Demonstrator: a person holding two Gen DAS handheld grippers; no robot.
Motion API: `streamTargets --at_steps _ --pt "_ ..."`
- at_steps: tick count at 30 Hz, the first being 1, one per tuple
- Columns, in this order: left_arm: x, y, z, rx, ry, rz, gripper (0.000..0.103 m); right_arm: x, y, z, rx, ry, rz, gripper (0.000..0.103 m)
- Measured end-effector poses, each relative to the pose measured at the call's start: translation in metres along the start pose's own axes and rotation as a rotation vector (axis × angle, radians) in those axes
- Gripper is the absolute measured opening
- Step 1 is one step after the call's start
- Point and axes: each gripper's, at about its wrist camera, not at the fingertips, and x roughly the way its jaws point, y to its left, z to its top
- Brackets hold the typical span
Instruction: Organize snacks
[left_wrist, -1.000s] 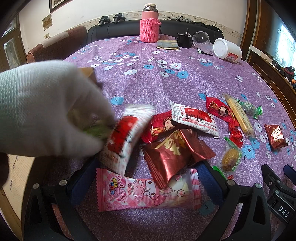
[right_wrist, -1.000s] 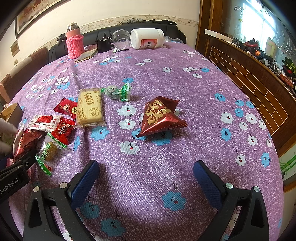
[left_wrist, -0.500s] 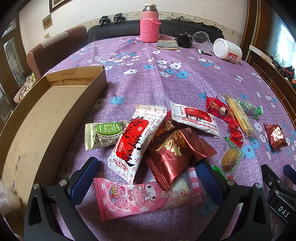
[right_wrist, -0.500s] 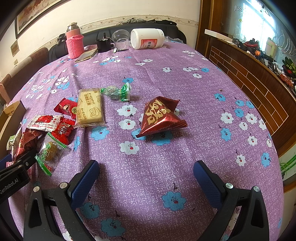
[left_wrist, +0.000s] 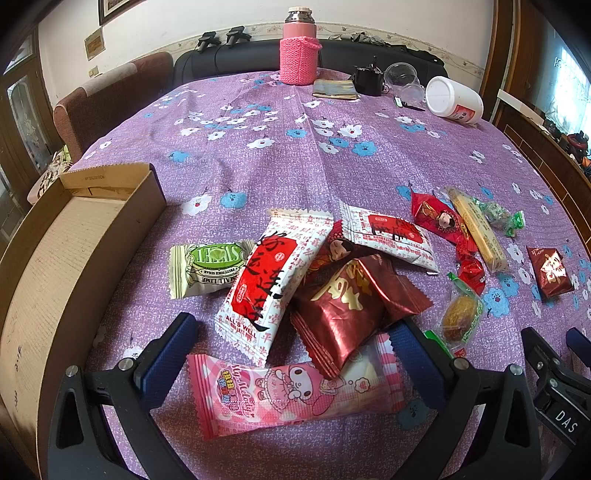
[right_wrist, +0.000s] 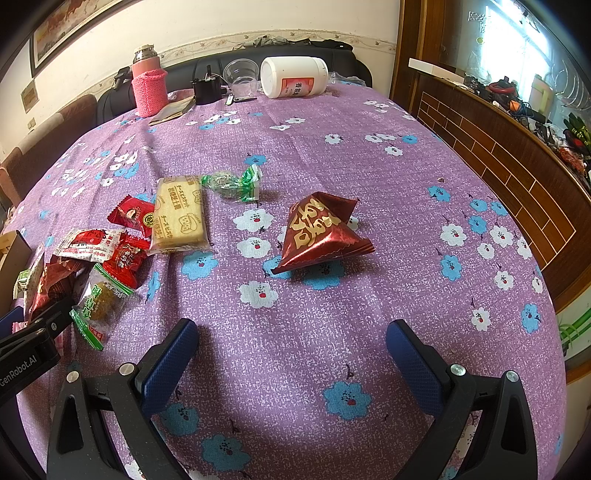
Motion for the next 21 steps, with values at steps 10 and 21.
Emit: streamTargets --at_steps 10,21 --pt "0.0 -0.0001 0.0001 0.0 0.0 0.0 0.103 -0.0007 -0.0002 -0.0007 0.007 -0.001 -0.002 0.102" --pt "0.0006 -0.0003 0.0027 0.014 0.005 -0.01 0.103 -0.0016 0.0016 0.0002 0.03 0.0 -0.015 0.102"
